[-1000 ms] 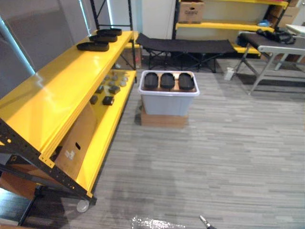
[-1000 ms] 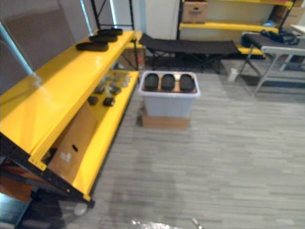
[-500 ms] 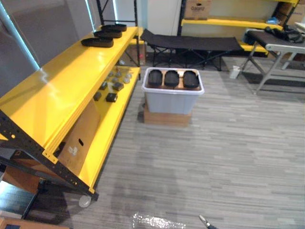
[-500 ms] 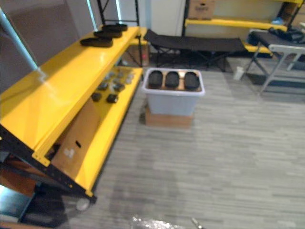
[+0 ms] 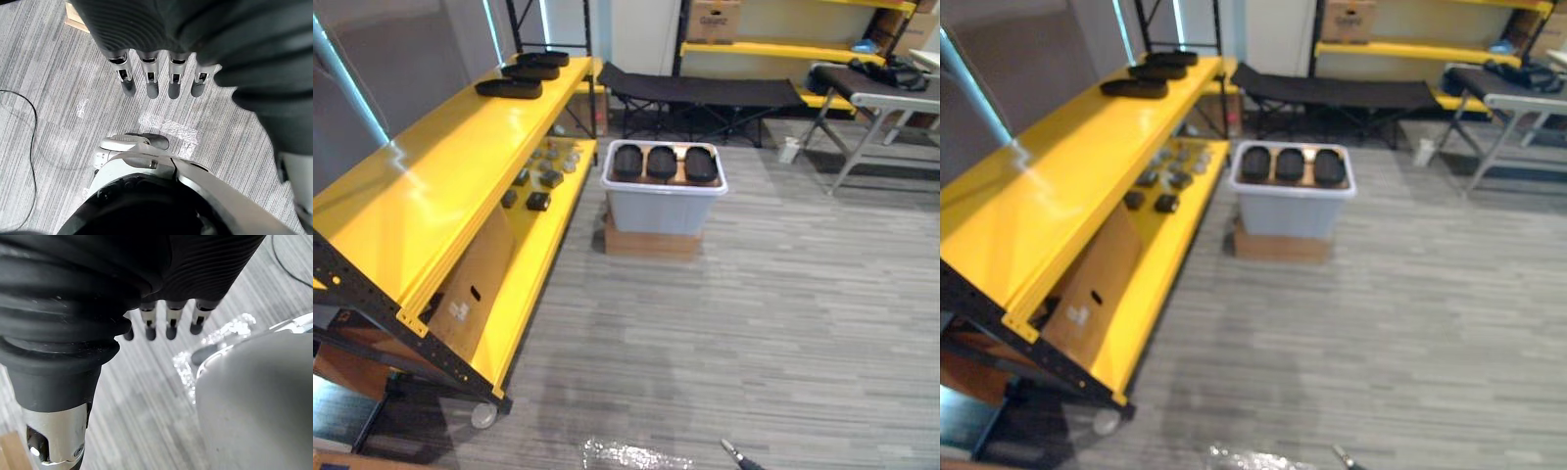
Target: Walk over and take plastic housings, then place them on the shelf
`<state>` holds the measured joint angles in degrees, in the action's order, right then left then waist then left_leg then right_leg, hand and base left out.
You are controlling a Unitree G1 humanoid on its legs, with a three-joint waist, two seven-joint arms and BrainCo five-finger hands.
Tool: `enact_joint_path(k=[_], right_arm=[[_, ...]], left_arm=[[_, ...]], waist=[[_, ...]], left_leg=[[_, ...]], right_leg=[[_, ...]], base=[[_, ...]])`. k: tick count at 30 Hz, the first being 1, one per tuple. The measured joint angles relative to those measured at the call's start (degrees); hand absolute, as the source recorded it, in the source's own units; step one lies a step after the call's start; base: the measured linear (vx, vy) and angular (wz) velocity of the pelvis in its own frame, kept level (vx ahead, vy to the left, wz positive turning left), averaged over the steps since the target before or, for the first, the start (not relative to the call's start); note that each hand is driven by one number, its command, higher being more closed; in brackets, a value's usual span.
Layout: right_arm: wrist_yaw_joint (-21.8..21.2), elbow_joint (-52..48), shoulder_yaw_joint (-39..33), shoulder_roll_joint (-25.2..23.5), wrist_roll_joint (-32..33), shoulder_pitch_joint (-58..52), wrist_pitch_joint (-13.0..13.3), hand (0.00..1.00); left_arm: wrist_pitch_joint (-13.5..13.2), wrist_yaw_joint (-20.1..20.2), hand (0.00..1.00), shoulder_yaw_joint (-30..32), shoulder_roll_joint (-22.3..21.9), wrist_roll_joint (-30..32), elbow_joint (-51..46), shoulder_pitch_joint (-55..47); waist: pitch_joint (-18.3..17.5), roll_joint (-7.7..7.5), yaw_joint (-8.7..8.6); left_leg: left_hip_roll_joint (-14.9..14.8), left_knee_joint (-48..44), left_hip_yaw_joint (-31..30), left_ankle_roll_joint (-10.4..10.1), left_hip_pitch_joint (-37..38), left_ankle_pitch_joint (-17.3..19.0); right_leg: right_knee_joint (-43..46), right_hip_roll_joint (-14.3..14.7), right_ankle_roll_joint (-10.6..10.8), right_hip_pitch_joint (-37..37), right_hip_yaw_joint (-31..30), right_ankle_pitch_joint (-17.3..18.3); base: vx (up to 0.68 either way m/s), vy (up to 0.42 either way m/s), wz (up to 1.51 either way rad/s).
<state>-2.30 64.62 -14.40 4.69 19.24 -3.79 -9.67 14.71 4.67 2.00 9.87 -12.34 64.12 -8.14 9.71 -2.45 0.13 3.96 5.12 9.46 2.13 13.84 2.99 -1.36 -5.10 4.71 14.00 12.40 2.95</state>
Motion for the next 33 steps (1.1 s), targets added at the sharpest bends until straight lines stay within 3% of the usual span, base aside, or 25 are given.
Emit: enact_joint_path(k=[2,4,6,8,9,11,13,15,18,20,21,22,25,26,29,32,33], right_arm=[[0.06,-0.22,-0.05,-0.22,-0.01,0.03,0.72,0.0],[0.48,-1.1,-0.1,-0.21,0.21,-0.58,1.59,0.0],[0.31,-1.27,-0.36,0.74,0.46,0.17,2.28,0.0],[-0.39,-1.27,-0.26,0.83,0.47,0.07,2.46,0.0],[-0.98,-1.18,-0.23,-0.03,0.47,-0.34,2.78,0.0],[-1.42,-1.01,-0.25,-0.64,0.53,-1.19,3.18,0.0],[-1.46,-0.64,-0.42,-0.73,0.72,-2.25,3.23,0.0],[-1.49,-0.09,-1.02,-0.83,0.52,-2.56,3.23,0.0],[-1.54,0.04,-2.8,-1.28,-0.92,-2.8,3.36,0.0],[-1.78,0.01,-2.9,-0.64,-1.14,-2.73,3.38,0.0],[-1.85,0.01,-2.9,0.24,-1.87,-2.81,3.34,0.0],[-1.87,0.02,-2.86,0.68,-2.11,-2.78,3.31,0.0],[-2.57,-0.11,-2.27,1.53,-2.55,-1.52,3.57,0.0],[-2.85,0.26,-1.9,2.88,-4.94,-1.07,3.74,0.0],[-2.85,1.45,-1.59,3.68,-7.28,-0.26,4.31,0.0],[-2.59,1.66,-1.73,3.53,-7.76,2.4,5.05,0.0],[-2.56,1.32,-1.73,3.47,-7.75,3.12,5.47,0.0]], left_arm=[[-0.15,0.02,0.0,-0.81,0.1,0.73,-0.02,0.19],[-0.86,0.01,0.0,-1.29,0.2,1.47,-0.65,0.21],[-1.35,-0.81,0.0,-2.97,0.22,0.99,-1.16,0.36],[-1.07,-1.32,0.0,-2.78,0.5,0.98,-1.1,0.76],[-0.86,-1.24,0.0,-2.65,1.2,1.27,-0.99,1.01],[-0.84,-1.22,0.0,-2.22,1.36,1.71,-0.92,1.67],[-0.84,-1.23,0.0,-0.14,0.91,2.19,-0.92,1.99],[-0.85,-1.23,0.0,0.48,0.78,2.25,-0.94,2.01],[-1.11,-1.23,0.0,1.93,0.36,2.73,-1.14,1.8],[-1.67,-1.35,0.0,1.94,-0.26,2.04,-1.43,1.56],[-1.88,-1.49,0.0,2.03,-1.14,0.89,-1.69,1.0],[-2.03,-1.65,0.0,2.19,-1.66,0.84,-1.69,0.41],[-2.16,-1.78,0.0,3.15,-3.12,-1.27,-2.15,0.43],[-2.13,-1.85,0.0,4.13,-4.42,-2.66,-2.04,1.17],[-2.15,-1.76,0.0,4.26,-4.67,-3.52,-2.29,1.21],[-2.4,-1.58,0.0,4.64,-4.68,-2.86,-3.46,1.23],[-3.3,-1.52,0.0,4.73,-4.65,-2.3,-3.57,1.16]], waist=[[-0.03,-0.03,0.01],[0.08,-0.29,-0.41],[2.7,1.03,-0.19],[4.3,0.81,-0.67],[4.42,-0.34,-0.66],[4.63,-0.83,-0.65],[4.61,-0.82,-0.99],[4.64,-0.77,-1.07],[4.63,-0.78,-0.99],[4.42,0.43,-1.13],[3.83,2.17,-1.19],[3.32,3.0,-1.07],[1.42,5.02,-0.9],[2.01,6.65,-1.04],[2.36,6.92,0.01],[2.77,6.44,2.01],[2.92,6.24,2.53]], left_leg=[[0.35,-0.06,0.37,0.49,-0.98,0.75],[0.9,-0.33,0.59,1.38,-1.76,1.32],[0.15,-0.41,2.34,3.23,-0.1,1.14],[-0.57,-0.43,2.73,3.4,1.79,1.96],[-0.95,-1.17,3.06,2.56,2.28,3.5],[-1.66,-3.08,3.28,1.95,2.05,5.16],[-2.06,-4.39,3.41,0.45,2.14,6.71],[-2.05,-5.19,3.39,-0.78,2.45,7.47],[-2.4,-7.09,3.36,-5.43,5.04,10.79],[-4.19,-10.37,3.43,-5.9,5.02,15.36],[-6.77,-13.01,3.66,-8.47,4.94,17.93],[-8.09,-15.33,3.62,-9.26,4.55,18.36],[-13.24,-38.04,3.16,-12.06,-5.41,16.22],[-16.45,-50.68,3.67,-11.8,-10.37,16.41],[-15.04,-54.05,3.29,-9.83,-14.92,17.6],[-10.79,-43.13,3.13,-8.27,-21.01,18.09],[-8.92,-34.96,2.13,-7.35,-22.99,16.33]], right_leg=[[2.99,-0.67,1.13,-2.21,-0.02,2.25],[11.54,-2.64,3.42,-7.09,-0.01,5.17],[31.93,-5.0,5.18,-17.08,0.16,4.79],[36.08,-5.53,1.78,-19.67,1.25,7.13],[33.25,-5.4,2.36,-21.7,1.63,7.27],[25.46,-4.03,2.47,-22.28,1.57,5.87],[11.02,-1.97,1.69,-22.08,1.68,-1.12],[7.29,-1.68,1.02,-22.52,2.37,-3.46],[7.82,-1.48,-2.35,-21.52,4.88,-6.23],[11.16,-0.26,-5.04,-21.87,4.86,-7.46],[13.83,1.49,-5.51,-22.3,5.13,-7.13],[14.33,2.56,-5.84,-22.14,5.31,-5.56],[11.92,5.9,-7.57,-19.94,4.71,-4.05],[8.43,7.33,-7.79,-15.15,4.49,-3.92],[4.73,6.81,-8.24,-9.12,3.3,-3.47],[3.06,4.78,-7.61,-7.04,0.33,-2.48],[2.65,3.77,-6.66,-6.39,-0.82,-1.38]], base=[[-0.06,0.065,-0.01],[-0.07,0.114,0.03],[-0.12,0.157,-0.3],[-0.2,0.147,-0.2],[-0.27,0.141,-0.09],[-0.25,0.097,-0.09],[-0.18,0.053,-0.05],[0.03,-0.035,0.08],[0.3,-0.144,0.1],[0.33,-0.255,0.05],[0.32,-0.238,-0.03],[0.43,-0.277,-0.19],[0.42,-0.274,-0.32],[0.27,-0.152,0.0],[0.05,-0.046,-0.1],[-0.25,0.037,-0.49],[-0.4,0.091,-0.43]])
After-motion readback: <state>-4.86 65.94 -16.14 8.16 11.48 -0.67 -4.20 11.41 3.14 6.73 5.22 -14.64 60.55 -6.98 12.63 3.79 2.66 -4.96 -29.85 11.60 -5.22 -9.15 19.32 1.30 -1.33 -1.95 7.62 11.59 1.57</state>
